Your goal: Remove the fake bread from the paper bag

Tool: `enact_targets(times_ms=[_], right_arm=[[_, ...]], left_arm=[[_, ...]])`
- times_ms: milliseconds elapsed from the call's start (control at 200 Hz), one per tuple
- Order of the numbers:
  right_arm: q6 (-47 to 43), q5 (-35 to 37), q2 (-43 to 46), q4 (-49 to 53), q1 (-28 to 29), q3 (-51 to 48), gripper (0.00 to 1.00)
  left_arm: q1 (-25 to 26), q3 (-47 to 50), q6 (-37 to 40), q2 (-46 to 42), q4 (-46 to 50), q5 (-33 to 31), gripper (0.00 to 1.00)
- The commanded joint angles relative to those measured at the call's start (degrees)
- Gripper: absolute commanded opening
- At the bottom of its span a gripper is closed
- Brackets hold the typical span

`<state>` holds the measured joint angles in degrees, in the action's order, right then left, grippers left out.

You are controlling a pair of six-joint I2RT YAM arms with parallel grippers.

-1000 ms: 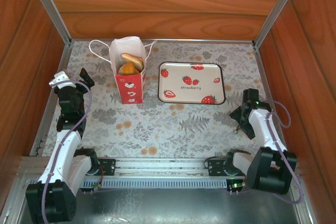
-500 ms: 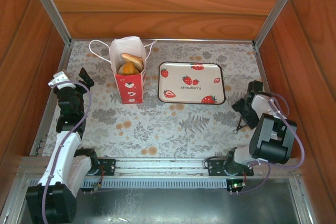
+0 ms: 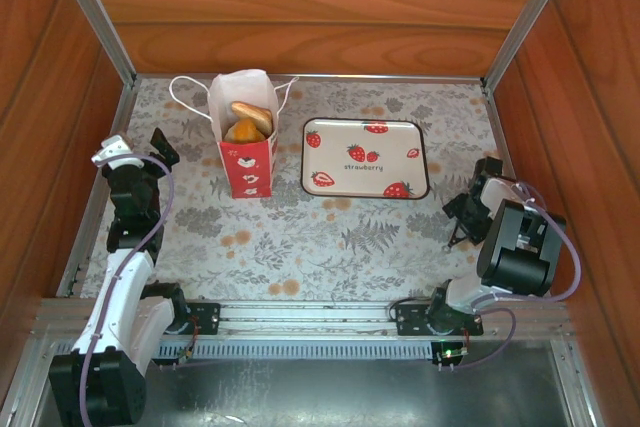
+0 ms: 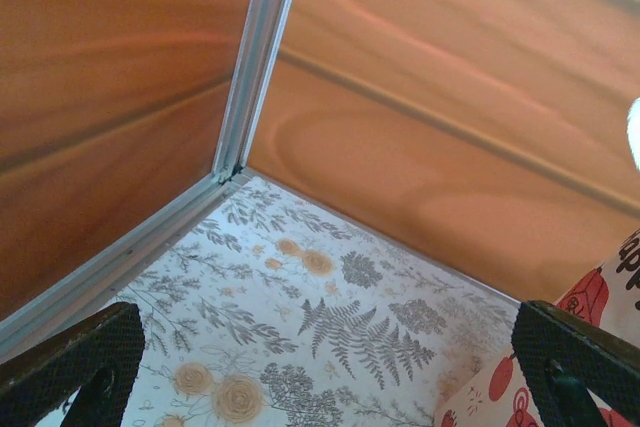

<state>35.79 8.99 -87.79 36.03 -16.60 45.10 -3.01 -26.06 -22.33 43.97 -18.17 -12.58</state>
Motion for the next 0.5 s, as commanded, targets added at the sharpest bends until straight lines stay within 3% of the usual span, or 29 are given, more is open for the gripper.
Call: enact_targets(times_ms=[0,275,345,495], right_arm=[[-1.6,-3.3,-2.4,0.3,-0.5,1.2,0.67],[-4.8,-6.1,-2.6,-1.2,-0.4,2.0,0.13],[-5.8,-5.4,-1.5,-1.1,0.0,1.9,0.08],[-8.1,-4.6,2.6,0.8,1.8,2.1,0.06]], left_arm=[[-0.2,-2.1,0.2,-0.2,-0.3,0.3,1.0],[-0.2,-1.4,0.0,-1.7,-0.3,0.0,1.0],[-0.2,-1.4,0.0,-1.7,-0.3,0.1,1.0],[-0.2,-1.5,-0.1,-1.3,-0.3,0.4,1.0]])
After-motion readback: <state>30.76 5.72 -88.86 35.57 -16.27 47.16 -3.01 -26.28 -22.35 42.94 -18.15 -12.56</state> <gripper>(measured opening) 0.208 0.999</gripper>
